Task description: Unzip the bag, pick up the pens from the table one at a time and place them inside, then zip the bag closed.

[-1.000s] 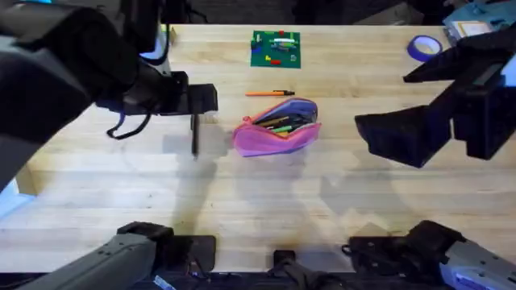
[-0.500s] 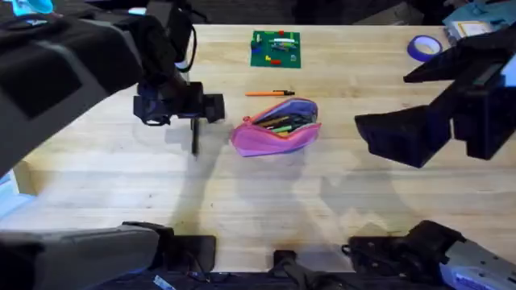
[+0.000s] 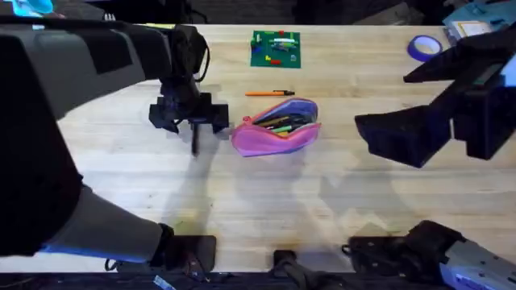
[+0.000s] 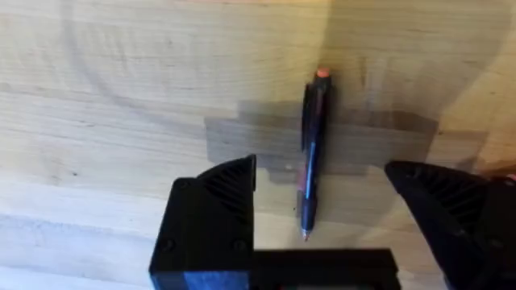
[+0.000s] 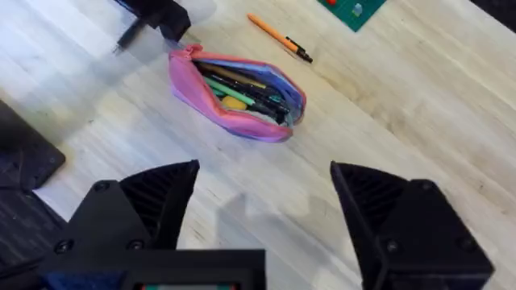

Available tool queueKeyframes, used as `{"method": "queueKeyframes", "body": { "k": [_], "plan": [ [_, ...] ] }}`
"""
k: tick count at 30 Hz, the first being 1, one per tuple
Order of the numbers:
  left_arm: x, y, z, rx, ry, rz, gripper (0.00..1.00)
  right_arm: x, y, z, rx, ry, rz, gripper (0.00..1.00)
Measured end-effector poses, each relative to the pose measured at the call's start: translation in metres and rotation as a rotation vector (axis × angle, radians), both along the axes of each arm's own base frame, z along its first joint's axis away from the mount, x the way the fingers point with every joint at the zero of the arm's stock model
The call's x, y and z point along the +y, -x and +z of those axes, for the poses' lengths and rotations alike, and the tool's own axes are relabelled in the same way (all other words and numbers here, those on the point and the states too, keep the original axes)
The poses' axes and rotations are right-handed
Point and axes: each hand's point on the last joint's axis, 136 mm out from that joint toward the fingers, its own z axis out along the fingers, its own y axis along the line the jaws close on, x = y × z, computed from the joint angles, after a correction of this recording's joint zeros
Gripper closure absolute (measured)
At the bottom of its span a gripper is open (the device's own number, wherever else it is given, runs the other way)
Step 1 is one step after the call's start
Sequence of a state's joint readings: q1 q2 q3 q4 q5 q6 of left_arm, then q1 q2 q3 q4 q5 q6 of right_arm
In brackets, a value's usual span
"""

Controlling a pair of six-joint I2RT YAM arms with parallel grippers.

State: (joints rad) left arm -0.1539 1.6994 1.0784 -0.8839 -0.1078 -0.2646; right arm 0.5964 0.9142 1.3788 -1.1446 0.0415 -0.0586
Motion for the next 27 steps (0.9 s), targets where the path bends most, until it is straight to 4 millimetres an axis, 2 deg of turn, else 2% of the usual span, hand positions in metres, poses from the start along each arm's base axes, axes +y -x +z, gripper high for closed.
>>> {"method": "queueKeyframes", "body": {
  "k": [2,4,5,6,12,19,21,27],
  "plan": [
    [-0.001,-0.001,-0.001,0.005,0.006,-0.001,0.029,0.000,0.000,0.000,0.000,0.000,0.000,0.003],
    [-0.004,-0.002,-0.002,0.010,0.022,-0.003,0.108,0.000,0.000,0.000,0.000,0.000,0.000,0.003],
    [-0.006,-0.002,-0.002,0.012,0.033,-0.003,0.184,0.000,0.000,0.000,0.000,0.000,0.000,0.003],
    [-0.013,-0.002,-0.004,0.016,0.065,-0.009,0.367,0.000,0.000,0.000,0.000,0.000,0.000,0.003],
    [-0.015,-0.003,-0.004,0.012,0.075,-0.007,0.575,0.000,0.000,0.000,0.000,0.000,0.000,0.003],
    [-0.009,-0.004,-0.003,0.006,0.044,-0.001,0.915,0.000,0.000,0.000,0.000,0.000,0.000,0.003],
    [-0.009,-0.005,-0.003,0.003,0.041,-0.002,0.949,0.000,0.000,0.000,0.000,0.000,0.000,0.004],
    [-0.009,-0.006,-0.003,0.003,0.040,-0.001,0.955,0.000,0.000,0.000,0.000,0.000,0.000,0.004]
  ]
}}
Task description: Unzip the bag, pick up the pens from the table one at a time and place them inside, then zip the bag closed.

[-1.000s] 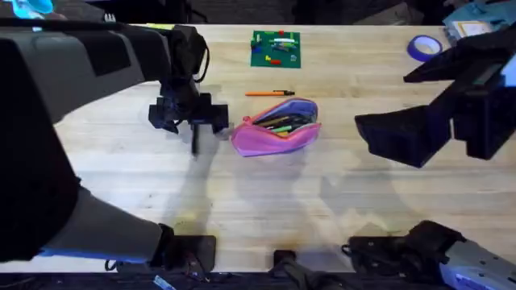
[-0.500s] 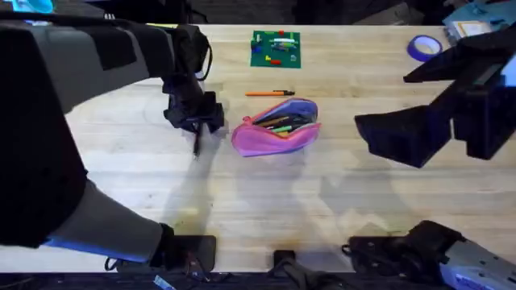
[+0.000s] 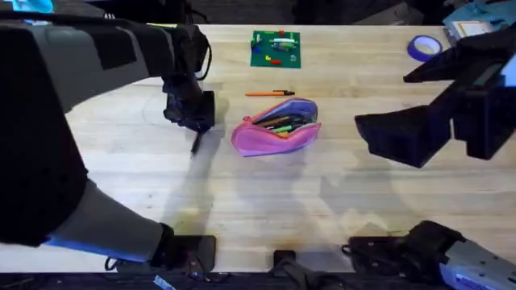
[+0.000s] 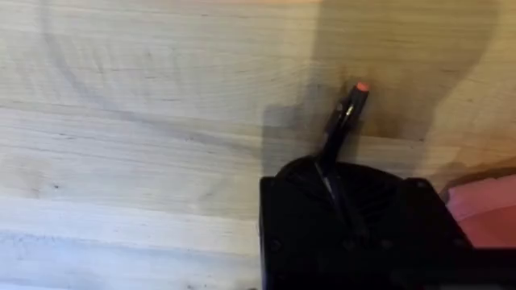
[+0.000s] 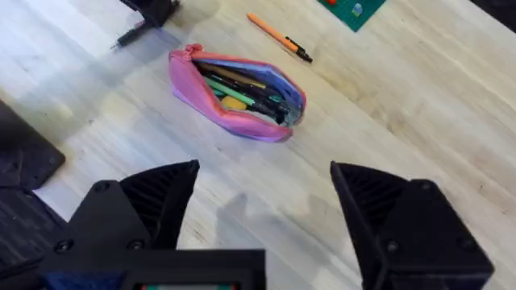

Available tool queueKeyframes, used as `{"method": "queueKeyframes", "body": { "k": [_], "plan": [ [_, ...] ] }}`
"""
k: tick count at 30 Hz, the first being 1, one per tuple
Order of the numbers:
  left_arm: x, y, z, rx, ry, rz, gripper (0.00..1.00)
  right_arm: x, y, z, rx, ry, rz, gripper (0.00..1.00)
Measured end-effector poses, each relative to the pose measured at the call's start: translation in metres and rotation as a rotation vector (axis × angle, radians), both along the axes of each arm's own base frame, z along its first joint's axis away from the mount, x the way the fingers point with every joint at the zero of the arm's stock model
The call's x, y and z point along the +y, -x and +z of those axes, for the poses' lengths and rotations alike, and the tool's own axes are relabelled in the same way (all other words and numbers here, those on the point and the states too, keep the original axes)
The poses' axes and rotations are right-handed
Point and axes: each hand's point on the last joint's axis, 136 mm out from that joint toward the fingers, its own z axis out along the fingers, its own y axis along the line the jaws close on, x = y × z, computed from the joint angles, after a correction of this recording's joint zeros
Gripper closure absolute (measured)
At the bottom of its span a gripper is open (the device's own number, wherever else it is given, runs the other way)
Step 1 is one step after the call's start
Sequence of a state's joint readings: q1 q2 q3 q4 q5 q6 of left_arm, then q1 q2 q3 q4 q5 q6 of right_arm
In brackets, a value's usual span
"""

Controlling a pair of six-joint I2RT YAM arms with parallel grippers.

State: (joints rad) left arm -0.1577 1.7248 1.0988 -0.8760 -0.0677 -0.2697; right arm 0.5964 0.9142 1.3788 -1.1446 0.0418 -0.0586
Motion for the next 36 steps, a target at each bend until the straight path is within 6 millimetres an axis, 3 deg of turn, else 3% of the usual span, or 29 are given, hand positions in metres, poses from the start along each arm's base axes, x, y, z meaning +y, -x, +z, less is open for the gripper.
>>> {"method": "queueKeyframes", "body": {
  "k": [6,9,16,21,28,36],
  "plan": [
    [-0.002,-0.007,0.003,-0.004,0.004,0.000,0.957,0.000,0.000,0.000,0.000,0.000,0.000,0.004],
    [-0.006,-0.032,0.025,-0.086,0.018,-0.001,0.957,0.000,0.000,0.000,0.000,0.000,0.000,0.004],
    [-0.020,-0.060,0.086,-0.267,0.050,-0.027,0.957,0.000,0.000,0.000,0.000,0.000,0.000,0.003],
    [-0.056,-0.073,0.134,-0.448,0.093,-0.130,0.956,0.000,0.000,0.000,0.000,0.000,0.000,0.003],
    [-0.118,-0.074,0.189,-0.667,0.171,-0.309,0.956,0.000,0.000,0.000,0.000,0.000,0.000,0.003],
    [-0.166,-0.062,0.202,-0.715,0.234,-0.455,0.956,0.000,0.000,0.000,-0.002,-0.001,0.000,0.003]
  ]
}}
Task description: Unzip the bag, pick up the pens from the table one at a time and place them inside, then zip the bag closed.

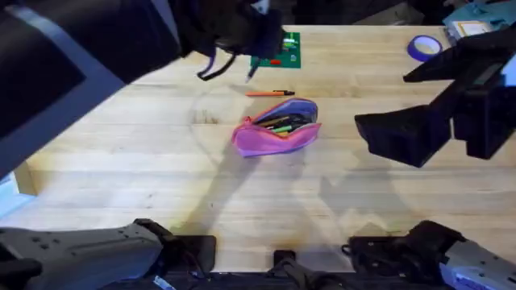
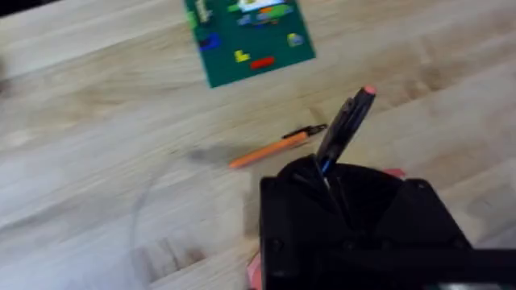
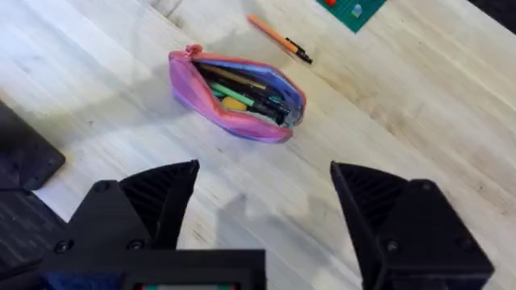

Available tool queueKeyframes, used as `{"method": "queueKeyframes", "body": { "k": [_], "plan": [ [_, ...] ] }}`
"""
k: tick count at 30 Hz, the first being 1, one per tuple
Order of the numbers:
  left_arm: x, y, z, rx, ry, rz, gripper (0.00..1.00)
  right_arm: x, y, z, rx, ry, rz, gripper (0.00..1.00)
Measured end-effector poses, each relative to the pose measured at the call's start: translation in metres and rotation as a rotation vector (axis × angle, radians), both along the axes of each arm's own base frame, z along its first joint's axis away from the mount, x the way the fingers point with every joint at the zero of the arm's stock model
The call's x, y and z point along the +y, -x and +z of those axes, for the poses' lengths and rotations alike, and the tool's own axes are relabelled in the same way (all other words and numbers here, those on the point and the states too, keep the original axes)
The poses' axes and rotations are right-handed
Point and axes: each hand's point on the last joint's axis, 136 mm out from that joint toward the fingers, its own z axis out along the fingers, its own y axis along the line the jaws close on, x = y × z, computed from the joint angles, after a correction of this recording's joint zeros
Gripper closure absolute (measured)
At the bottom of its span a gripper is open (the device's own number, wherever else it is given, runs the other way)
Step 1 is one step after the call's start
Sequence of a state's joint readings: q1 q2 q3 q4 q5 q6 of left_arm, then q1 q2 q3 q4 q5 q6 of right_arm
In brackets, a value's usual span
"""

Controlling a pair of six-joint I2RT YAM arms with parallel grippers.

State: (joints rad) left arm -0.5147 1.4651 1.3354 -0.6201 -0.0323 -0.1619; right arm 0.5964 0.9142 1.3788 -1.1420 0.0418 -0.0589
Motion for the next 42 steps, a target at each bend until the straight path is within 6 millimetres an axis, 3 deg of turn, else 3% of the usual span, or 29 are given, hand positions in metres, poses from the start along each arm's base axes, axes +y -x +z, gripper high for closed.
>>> {"method": "queueKeyframes", "body": {
  "k": [11,21,24,27,36,42],
  "plan": [
    [-0.065,0.042,-0.002,-0.016,-0.022,-0.341,0.956,0.000,0.000,0.000,-0.001,-0.001,0.000,0.004],
    [-0.093,0.054,-0.051,0.128,-0.004,-0.501,0.957,0.000,0.000,0.000,-0.001,-0.001,0.000,0.004],
    [-0.082,0.072,-0.092,0.285,-0.086,-0.531,0.957,0.000,0.000,0.000,-0.001,-0.001,0.000,0.003],
    [-0.072,0.075,-0.106,0.327,-0.146,-0.518,0.957,0.000,0.000,0.000,-0.001,-0.001,0.000,0.004],
    [-0.042,0.084,-0.122,0.392,-0.296,-0.495,0.957,0.000,0.000,0.000,-0.002,-0.001,0.000,0.004],
    [-0.038,0.087,-0.124,0.405,-0.318,-0.501,0.957,0.000,0.000,0.000,-0.002,-0.001,0.000,0.003]
  ]
}}
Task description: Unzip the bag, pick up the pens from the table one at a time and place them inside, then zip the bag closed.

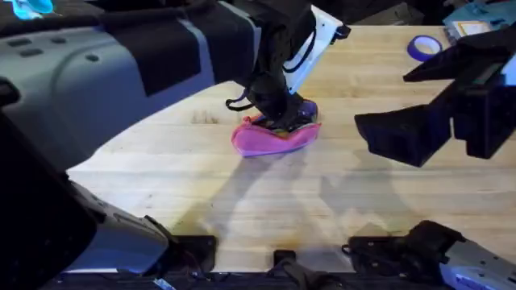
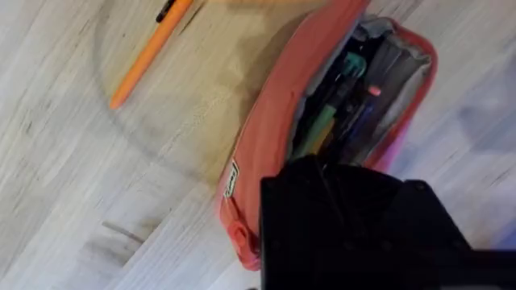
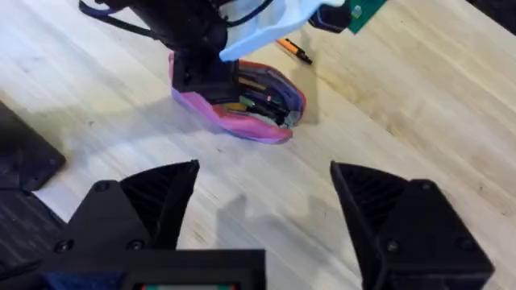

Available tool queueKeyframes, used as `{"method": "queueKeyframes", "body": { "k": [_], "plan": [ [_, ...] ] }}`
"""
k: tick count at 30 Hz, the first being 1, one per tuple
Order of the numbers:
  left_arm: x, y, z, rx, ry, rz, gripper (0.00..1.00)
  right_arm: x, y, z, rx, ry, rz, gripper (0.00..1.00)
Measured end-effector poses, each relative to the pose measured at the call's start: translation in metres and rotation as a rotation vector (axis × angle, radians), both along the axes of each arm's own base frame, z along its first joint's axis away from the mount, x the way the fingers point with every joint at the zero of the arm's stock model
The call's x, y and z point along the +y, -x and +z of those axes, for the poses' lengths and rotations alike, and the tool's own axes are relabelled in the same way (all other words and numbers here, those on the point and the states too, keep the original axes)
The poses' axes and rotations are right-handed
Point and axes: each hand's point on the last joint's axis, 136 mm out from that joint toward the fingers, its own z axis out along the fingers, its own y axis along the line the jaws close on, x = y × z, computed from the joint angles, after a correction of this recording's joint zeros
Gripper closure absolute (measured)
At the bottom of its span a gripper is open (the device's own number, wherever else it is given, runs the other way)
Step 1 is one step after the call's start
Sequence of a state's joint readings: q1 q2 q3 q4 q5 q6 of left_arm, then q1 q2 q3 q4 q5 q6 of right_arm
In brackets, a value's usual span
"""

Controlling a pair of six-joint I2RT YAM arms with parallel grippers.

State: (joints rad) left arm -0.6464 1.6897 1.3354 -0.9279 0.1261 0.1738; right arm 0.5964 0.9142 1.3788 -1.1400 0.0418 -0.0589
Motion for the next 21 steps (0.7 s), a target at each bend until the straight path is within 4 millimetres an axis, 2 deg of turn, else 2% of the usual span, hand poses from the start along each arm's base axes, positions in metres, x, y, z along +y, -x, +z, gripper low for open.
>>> {"method": "queueKeyframes", "body": {
  "k": [4,5,10,11,21],
  "plan": [
    [0.0003,-0.0004,0.0000,-0.003,-0.003,-0.003,0.936,0.0000,0.0000,0.0000,0.000,0.000,0.000,0.003],
    [0.0007,-0.0007,-0.0001,-0.006,-0.005,-0.006,0.844,0.0000,0.0000,0.0000,0.000,0.000,0.000,0.003],
    [0.0005,-0.0005,-0.0001,-0.007,-0.007,-0.009,0.080,0.0000,-0.0001,-0.0001,0.000,0.000,0.000,0.003],
    [0.0005,-0.0005,-0.0001,-0.006,-0.006,-0.007,0.030,0.0000,0.0000,0.0000,0.000,0.000,0.000,0.003],
    [-0.0004,0.0002,0.0000,-0.002,-0.001,-0.008,0.007,0.0000,0.0000,0.0000,0.000,0.000,0.000,0.003]
  ]
}}
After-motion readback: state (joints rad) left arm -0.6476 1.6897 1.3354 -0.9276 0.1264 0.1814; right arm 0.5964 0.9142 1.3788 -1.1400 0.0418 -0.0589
